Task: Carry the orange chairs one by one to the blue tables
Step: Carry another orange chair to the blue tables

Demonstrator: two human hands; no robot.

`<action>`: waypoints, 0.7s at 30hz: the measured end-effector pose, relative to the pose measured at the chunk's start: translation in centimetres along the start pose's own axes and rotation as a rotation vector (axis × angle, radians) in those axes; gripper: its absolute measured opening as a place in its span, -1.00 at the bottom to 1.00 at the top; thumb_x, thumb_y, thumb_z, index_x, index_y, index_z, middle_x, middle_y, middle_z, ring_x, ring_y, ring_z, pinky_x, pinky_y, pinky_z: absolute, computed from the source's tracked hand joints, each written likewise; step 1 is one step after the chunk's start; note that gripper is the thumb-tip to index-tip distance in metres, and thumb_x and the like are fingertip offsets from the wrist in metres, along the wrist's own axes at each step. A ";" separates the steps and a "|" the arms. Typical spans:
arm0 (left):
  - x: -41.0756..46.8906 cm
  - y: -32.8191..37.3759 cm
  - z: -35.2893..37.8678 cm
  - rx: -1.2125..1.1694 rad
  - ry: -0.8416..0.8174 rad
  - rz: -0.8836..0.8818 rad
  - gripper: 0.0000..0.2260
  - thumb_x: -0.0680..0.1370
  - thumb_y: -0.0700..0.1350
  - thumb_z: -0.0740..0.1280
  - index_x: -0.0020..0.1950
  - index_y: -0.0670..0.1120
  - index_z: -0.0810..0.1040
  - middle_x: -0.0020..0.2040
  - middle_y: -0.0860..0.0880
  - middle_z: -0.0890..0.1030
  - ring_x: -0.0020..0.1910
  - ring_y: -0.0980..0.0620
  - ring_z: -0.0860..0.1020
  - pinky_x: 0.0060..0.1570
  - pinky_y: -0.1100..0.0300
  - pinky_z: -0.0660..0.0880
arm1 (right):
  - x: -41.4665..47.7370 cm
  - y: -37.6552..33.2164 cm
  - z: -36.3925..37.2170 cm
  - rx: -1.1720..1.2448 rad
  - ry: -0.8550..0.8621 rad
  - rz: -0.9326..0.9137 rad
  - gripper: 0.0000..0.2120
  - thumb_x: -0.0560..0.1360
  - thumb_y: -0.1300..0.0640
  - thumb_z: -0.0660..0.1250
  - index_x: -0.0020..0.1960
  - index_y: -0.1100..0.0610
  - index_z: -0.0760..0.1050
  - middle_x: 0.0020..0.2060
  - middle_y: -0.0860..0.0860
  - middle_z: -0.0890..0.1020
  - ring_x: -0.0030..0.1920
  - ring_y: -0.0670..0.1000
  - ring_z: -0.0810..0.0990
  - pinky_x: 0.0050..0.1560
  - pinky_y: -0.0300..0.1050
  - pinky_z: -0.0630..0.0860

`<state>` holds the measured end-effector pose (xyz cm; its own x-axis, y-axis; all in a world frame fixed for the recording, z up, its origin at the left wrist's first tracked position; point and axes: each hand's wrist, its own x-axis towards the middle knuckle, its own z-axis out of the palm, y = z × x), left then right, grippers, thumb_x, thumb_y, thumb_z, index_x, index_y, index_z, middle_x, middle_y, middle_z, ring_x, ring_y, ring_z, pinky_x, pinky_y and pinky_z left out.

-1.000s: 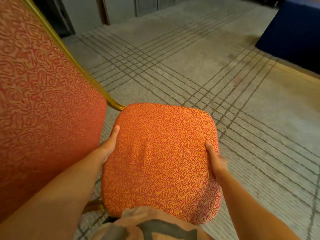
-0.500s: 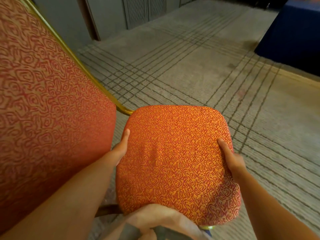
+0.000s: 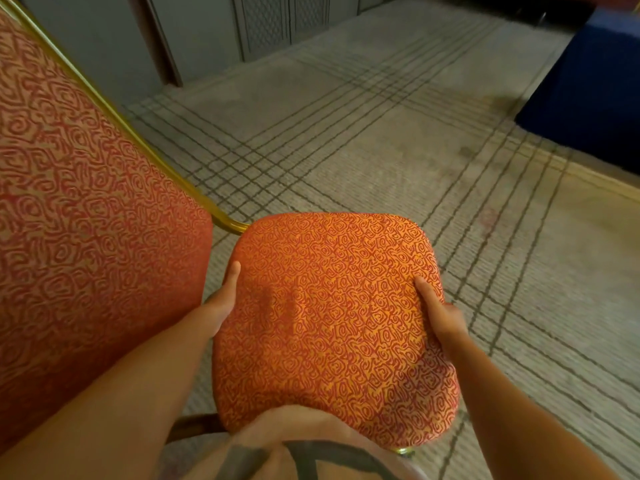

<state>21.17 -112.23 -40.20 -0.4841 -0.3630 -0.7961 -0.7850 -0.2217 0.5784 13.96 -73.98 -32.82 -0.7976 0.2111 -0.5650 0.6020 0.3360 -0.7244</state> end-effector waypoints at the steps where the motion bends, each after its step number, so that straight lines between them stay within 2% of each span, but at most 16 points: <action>1: 1.3 2.1 0.7 -0.009 -0.002 0.006 0.19 -0.11 0.71 0.10 0.28 -0.02 0.56 0.16 -0.17 0.63 0.12 -0.21 0.59 0.24 -0.19 0.46 | 2.3 -2.1 -0.1 -0.004 0.005 -0.010 0.19 -0.04 -0.66 0.26 0.25 0.23 0.55 0.16 0.19 0.61 0.17 0.15 0.57 0.27 0.00 0.45; 4: 3.4 8.6 2.6 -0.012 -0.051 0.023 0.08 0.00 0.70 0.12 0.26 0.00 0.58 0.13 -0.14 0.65 0.10 -0.19 0.61 0.22 -0.18 0.47 | 7.0 -7.0 -0.2 0.032 -0.019 0.009 -0.08 0.25 -0.50 0.33 0.24 0.25 0.55 0.13 0.18 0.60 0.07 0.13 0.56 0.18 -0.08 0.43; 6: 3.9 13.5 3.8 -0.014 -0.079 0.054 0.06 0.01 0.69 0.13 0.25 0.00 0.58 0.11 -0.12 0.66 0.09 -0.17 0.62 0.23 -0.14 0.47 | 9.8 -9.3 0.0 0.072 0.003 0.019 -0.14 0.30 -0.45 0.36 0.24 0.26 0.55 0.13 0.17 0.61 0.04 0.10 0.55 0.18 -0.07 0.44; 7: 4.2 15.8 4.4 -0.013 -0.088 0.073 0.02 0.08 0.68 0.12 0.25 0.00 0.58 0.11 -0.12 0.66 0.09 -0.16 0.62 0.24 -0.12 0.47 | 10.9 -10.3 0.2 0.087 0.014 0.028 -0.11 0.27 -0.46 0.37 0.25 0.26 0.54 0.15 0.18 0.61 0.05 0.10 0.56 0.22 -0.05 0.45; 9: 5.7 19.8 5.6 0.017 -0.107 0.099 -0.06 0.22 0.64 0.07 0.28 -0.01 0.57 0.14 -0.12 0.65 0.11 -0.15 0.60 0.26 -0.09 0.46 | 13.2 -12.2 0.4 0.118 0.029 0.042 0.10 0.07 -0.57 0.36 0.28 0.27 0.52 0.18 0.19 0.61 0.13 0.12 0.58 0.29 0.01 0.45; 11: 7.9 22.6 6.9 0.041 -0.105 0.094 -0.02 0.17 0.65 0.08 0.31 -0.01 0.54 0.17 -0.12 0.64 0.15 -0.15 0.59 0.29 -0.11 0.43 | 15.7 -13.8 0.7 0.140 0.048 0.060 0.28 -0.13 -0.63 0.33 0.30 0.27 0.50 0.19 0.19 0.60 0.18 0.14 0.57 0.32 0.05 0.44; 12: 9.2 23.9 7.5 0.040 -0.107 0.091 -0.02 0.18 0.65 0.08 0.31 -0.01 0.54 0.18 -0.12 0.63 0.16 -0.15 0.58 0.30 -0.11 0.42 | 17.1 -14.6 1.0 0.153 0.044 0.073 0.28 -0.12 -0.62 0.34 0.32 0.27 0.49 0.21 0.19 0.59 0.20 0.15 0.57 0.33 0.05 0.44; 14: 11.7 26.6 8.3 0.050 -0.135 0.086 -0.08 0.24 0.63 0.07 0.29 -0.01 0.55 0.18 -0.11 0.63 0.16 -0.16 0.57 0.29 -0.10 0.42 | 19.7 -16.6 1.7 0.175 0.025 0.081 0.11 0.07 -0.53 0.37 0.33 0.27 0.48 0.23 0.19 0.58 0.21 0.15 0.56 0.33 0.02 0.43; 15: 13.4 28.0 8.7 0.055 -0.130 0.074 -0.06 0.19 0.65 0.08 0.28 0.01 0.55 0.18 -0.11 0.63 0.16 -0.16 0.57 0.29 -0.10 0.42 | 21.2 -17.8 2.2 0.177 0.031 0.081 0.04 0.14 -0.49 0.38 0.33 0.27 0.48 0.22 0.19 0.58 0.20 0.14 0.56 0.32 0.01 0.43; 17: 16.5 31.1 9.4 0.063 -0.087 0.083 -0.03 0.15 0.67 0.09 0.30 0.04 0.54 0.21 -0.11 0.62 0.15 -0.15 0.58 0.26 -0.10 0.45 | 24.3 -20.0 3.3 0.172 0.038 0.091 -0.01 0.18 -0.48 0.39 0.32 0.25 0.49 0.18 0.18 0.59 0.16 0.13 0.57 0.28 -0.02 0.44; 19: 20.1 34.9 9.8 0.071 -0.094 0.106 -0.06 0.21 0.65 0.06 0.31 0.03 0.53 0.20 -0.12 0.62 0.14 -0.15 0.58 0.21 -0.06 0.47 | 27.6 -22.5 4.5 0.182 0.052 0.091 -0.03 0.23 -0.48 0.38 0.32 0.26 0.48 0.18 0.19 0.59 0.16 0.15 0.56 0.27 -0.01 0.44; 21: 21.8 39.5 10.5 0.120 -0.091 0.113 0.02 0.13 0.68 0.08 0.32 0.01 0.53 0.18 -0.11 0.63 0.13 -0.14 0.59 0.22 -0.08 0.48 | 30.6 -25.0 6.0 0.195 0.082 0.094 0.06 0.13 -0.54 0.36 0.33 0.24 0.48 0.20 0.19 0.58 0.18 0.16 0.57 0.29 0.04 0.45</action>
<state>-24.42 -119.40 -36.60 -0.6009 -0.2946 -0.7430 -0.7613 -0.0724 0.6444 -25.32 -81.46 -34.36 -0.7335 0.3100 -0.6049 0.6628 0.1296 -0.7375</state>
